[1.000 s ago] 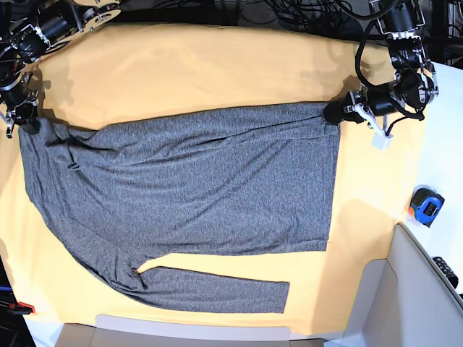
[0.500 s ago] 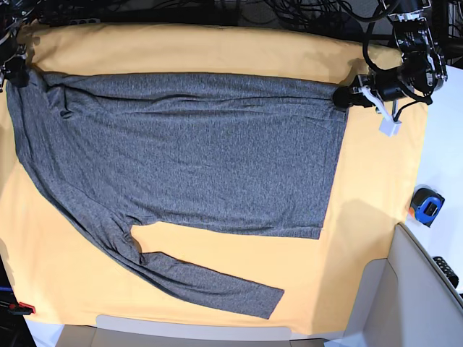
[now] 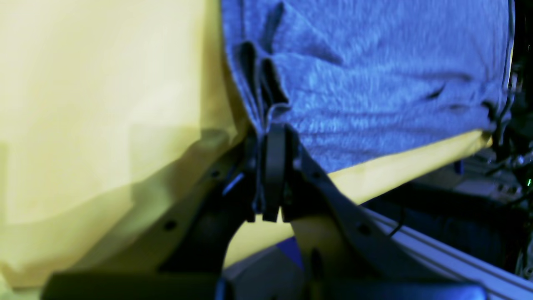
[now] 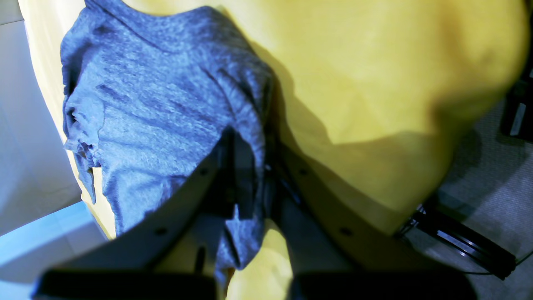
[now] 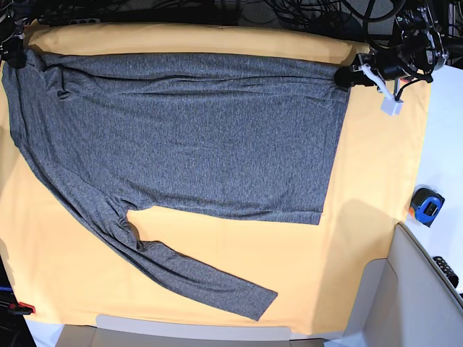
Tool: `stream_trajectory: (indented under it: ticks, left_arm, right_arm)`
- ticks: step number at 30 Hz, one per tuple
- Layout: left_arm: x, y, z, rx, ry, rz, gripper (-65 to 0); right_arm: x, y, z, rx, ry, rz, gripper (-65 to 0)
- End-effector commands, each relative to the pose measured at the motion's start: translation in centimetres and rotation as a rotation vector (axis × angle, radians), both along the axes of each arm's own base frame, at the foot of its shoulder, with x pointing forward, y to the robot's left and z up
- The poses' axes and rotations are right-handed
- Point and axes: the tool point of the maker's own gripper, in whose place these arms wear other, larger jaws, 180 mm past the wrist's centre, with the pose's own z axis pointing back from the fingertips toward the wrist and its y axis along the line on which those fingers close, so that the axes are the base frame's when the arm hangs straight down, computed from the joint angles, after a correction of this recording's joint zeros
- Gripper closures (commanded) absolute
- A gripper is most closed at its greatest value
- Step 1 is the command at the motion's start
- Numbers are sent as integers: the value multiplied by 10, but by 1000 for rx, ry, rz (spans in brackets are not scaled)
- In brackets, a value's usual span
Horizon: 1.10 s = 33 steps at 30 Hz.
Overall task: Fold the T-shirt properly
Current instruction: 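Drag the grey shirt by its collar edge toward the robot with both grippers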
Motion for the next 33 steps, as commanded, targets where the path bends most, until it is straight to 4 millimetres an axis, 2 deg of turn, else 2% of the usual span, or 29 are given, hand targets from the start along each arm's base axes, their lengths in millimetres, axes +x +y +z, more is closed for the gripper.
stream_trajectory:
  ticks: [1,8,17,24,26,28,33]
  left_arm:
    - [2,6,7,11,-20,6,0]
    - [-12,7,3,11,6,16,0]
    - [-13,3,1,0,9,21,0]
    - [-13,-1,0,-12,10,27,-6]
    - [-12,-1,0,-14,9,30,-34]
    - [-13,-1,0,-14,9,31,-76]
    - [-13,-1,-1,-13,11,31,-163]
  right_arm:
    - [-10,-7,0,-24,52,-6,0]
    - [-16,-5,-4,-20,70,-3,0]
    - [-26,3,-13,7,91,-13,0]
    - [-35,20,-43,118,100,-57,0]
    - [-38,27,-50,167,109,-52,-6]
    - [-34,35,-52,207,100,-35,-49]
    - [-35,37,-52,219,102,-28,-186]
